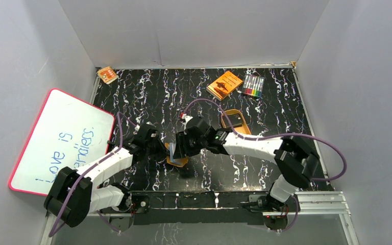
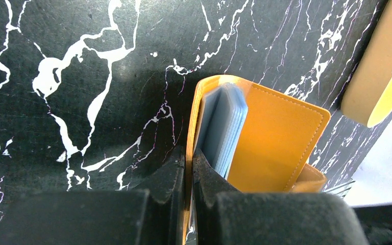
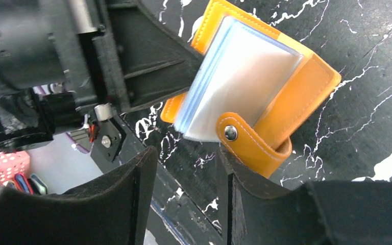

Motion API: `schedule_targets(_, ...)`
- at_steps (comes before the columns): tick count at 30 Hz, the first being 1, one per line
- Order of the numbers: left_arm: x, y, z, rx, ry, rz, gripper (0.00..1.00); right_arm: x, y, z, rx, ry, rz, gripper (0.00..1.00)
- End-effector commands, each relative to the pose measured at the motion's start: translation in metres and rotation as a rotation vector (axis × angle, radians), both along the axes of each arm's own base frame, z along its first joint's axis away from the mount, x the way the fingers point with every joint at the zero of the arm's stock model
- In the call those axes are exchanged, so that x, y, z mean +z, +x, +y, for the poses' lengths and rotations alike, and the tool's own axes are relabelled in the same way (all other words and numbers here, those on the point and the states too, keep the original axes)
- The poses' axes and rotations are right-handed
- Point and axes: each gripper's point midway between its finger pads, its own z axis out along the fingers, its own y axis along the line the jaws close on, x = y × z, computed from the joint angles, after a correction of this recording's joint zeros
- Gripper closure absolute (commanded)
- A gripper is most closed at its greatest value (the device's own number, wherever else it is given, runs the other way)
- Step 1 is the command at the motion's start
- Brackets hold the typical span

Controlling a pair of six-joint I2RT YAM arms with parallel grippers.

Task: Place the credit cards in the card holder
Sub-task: Open the card holder at the center of the board.

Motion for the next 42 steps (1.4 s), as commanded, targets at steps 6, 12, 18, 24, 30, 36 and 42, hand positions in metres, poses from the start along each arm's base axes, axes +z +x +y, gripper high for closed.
schedule_targets(6, 0.018, 0.005, -0.002, -0.007, -0.005, -0.044, 1.0, -0.011, 0.02, 0.018, -0.033, -0.027, -0.004, 0.39)
schedule_targets(12, 0.021, 0.005, -0.002, -0.011, -0.01, -0.054, 1.0, -0.026, 0.026, 0.012, -0.079, -0.089, -0.001, 0.32)
schedule_targets(18, 0.021, 0.004, -0.003, -0.012, -0.016, -0.049, 1.0, -0.035, 0.027, 0.011, -0.098, -0.11, 0.017, 0.3)
schedule_targets(24, 0.02, 0.003, -0.003, -0.012, -0.018, -0.048, 1.0, -0.033, 0.027, 0.014, -0.12, -0.085, 0.035, 0.24)
schedule_targets(30, 0.019, 0.001, -0.002, -0.012, -0.016, -0.046, 1.0, -0.022, 0.031, 0.011, -0.18, -0.025, 0.012, 0.21)
schedule_targets(36, 0.02, 0.002, -0.002, -0.011, -0.019, -0.051, 1.0, -0.02, 0.035, 0.011, -0.196, -0.014, 0.017, 0.18)
schedule_targets(42, 0.021, 0.001, -0.002, -0.012, -0.022, -0.05, 1.0, -0.024, 0.036, 0.015, -0.19, -0.011, 0.033, 0.18)
